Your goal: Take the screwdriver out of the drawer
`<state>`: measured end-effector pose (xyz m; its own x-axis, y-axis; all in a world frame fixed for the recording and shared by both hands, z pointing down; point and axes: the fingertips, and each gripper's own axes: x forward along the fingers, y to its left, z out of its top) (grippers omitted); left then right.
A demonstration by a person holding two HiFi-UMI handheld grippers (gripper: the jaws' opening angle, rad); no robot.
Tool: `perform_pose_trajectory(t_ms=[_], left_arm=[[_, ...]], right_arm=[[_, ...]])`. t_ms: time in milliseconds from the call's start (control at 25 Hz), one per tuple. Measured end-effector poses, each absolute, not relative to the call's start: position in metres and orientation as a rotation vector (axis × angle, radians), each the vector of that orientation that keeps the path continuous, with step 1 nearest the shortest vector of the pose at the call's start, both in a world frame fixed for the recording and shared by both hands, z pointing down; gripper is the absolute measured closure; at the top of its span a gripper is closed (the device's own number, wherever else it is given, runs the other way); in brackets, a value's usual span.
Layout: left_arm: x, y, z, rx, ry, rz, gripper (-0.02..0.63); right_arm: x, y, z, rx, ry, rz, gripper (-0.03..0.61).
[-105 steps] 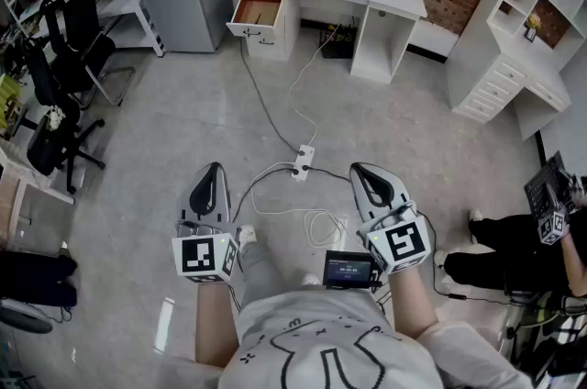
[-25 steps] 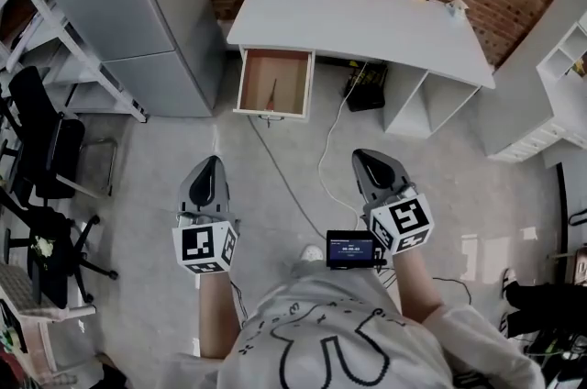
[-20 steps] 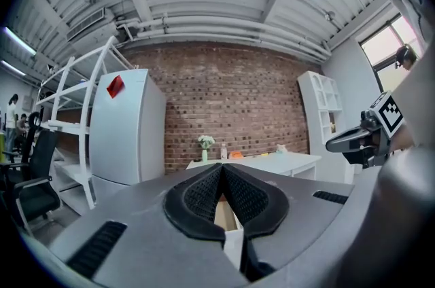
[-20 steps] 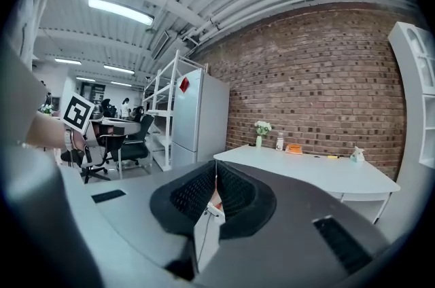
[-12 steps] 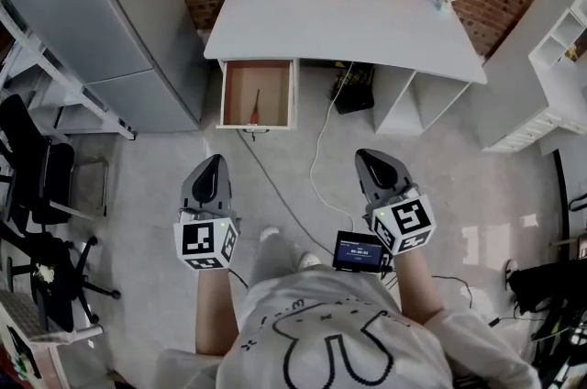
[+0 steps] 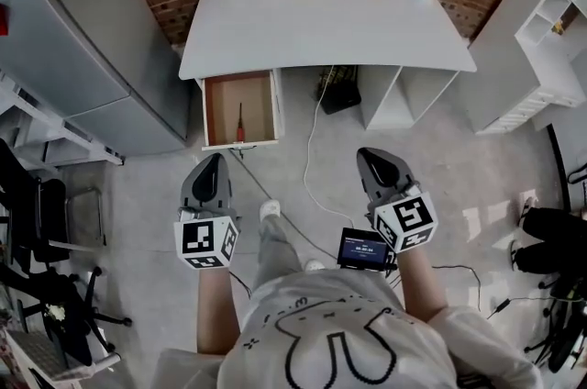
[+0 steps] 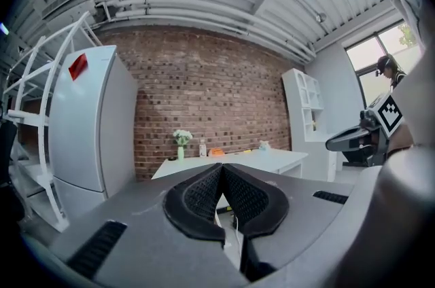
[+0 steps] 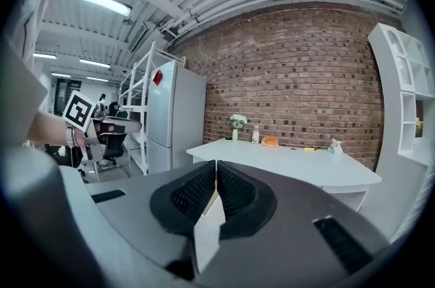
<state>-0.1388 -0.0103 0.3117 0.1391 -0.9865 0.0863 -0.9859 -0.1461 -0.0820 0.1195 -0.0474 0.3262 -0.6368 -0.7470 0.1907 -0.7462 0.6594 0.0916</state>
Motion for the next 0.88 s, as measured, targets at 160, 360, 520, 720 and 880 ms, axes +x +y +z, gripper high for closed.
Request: perform_pose_trajectory(t_ms=[160,360,520,720,880], left_arm=[[-0.157,-0.042,0.32,-2.398,2.066,-0.183,0.606],[-0.188,-0.088,0.334,-2.454,2.062,-0.182,0.606],[-0.21,-0.129,0.344,-2.515,2.05,-0.191,0.606],[-0.239,-0.182,0.355,-2.57,2.041,-0.206,0.606],[-0.262,-0.217,0.37,-2.638,2.017,-0.235,0.606]], right_arm=[[0.105,-0.074,0.33,1.236,-2.64,0.017,0.557],[0.081,-0.117,0.338,1.285,-2.602,0.041,0.557],[0.062,-0.153,0.343,1.315,-2.562,0.075,0.557],[0.036,-0.197,0.355,1.326,-2.508,0.125,0.557],[0.012,-0.224,0.367,1.344,-2.455,0.162,0.557]])
